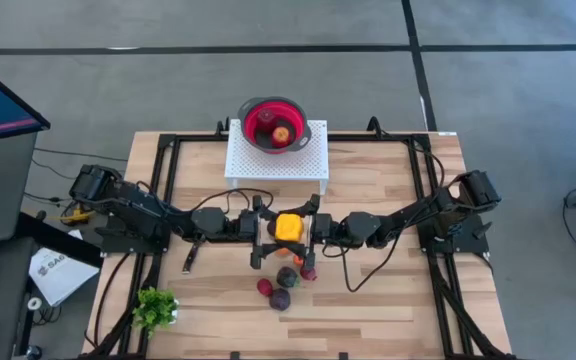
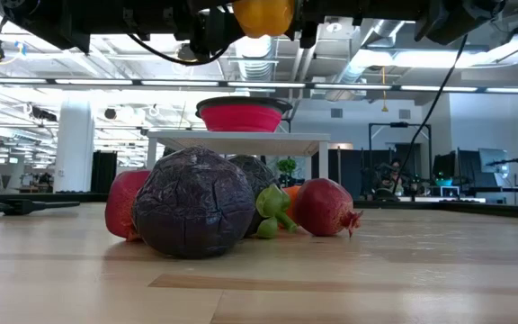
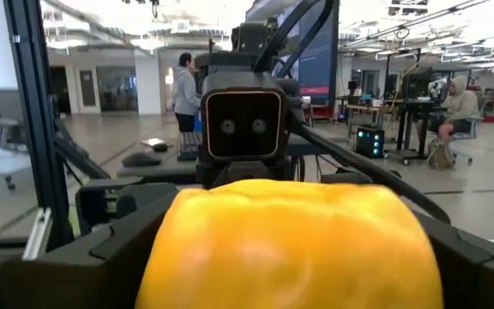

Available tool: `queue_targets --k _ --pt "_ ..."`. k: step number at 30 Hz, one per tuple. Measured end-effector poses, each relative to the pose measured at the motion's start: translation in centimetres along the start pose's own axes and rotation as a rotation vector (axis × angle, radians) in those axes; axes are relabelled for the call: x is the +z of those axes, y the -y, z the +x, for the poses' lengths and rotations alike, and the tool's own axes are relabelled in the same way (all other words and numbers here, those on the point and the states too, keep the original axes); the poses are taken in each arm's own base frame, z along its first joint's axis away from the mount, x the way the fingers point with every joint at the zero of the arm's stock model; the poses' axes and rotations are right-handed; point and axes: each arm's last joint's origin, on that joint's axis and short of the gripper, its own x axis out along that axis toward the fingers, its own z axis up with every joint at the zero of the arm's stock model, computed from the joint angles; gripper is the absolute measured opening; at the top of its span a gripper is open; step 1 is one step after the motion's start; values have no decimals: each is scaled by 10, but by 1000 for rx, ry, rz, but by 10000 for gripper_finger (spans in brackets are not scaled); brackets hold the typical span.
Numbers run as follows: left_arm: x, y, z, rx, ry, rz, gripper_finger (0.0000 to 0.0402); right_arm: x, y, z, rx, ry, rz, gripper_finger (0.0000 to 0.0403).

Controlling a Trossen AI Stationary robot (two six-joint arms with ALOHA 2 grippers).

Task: Pick & Place Fruit
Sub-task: Put the yellow bell pepper into the red strainer bowl on the shelf

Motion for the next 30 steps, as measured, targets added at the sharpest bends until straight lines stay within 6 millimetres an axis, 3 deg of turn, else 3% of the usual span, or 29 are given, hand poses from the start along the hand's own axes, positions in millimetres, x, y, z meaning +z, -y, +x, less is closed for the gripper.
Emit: queue_targets --k 10,17,20,24,30 --pt "-20 0 -2 18 -204 -14 296 23 3 -10 -12 -26 -32 366" --pt "-28 -3 -9 204 -319 2 297 43 -3 -31 -46 -149 -80 357" --pt "-16 -7 -15 287 -308 -9 298 44 -10 -41 -88 -215 -111 349" --pt "16 -19 -30 360 -234 -32 298 37 -23 -47 -105 -253 -142 337" --pt "65 -60 -49 514 -91 34 296 12 -35 -40 -94 -277 -159 322"
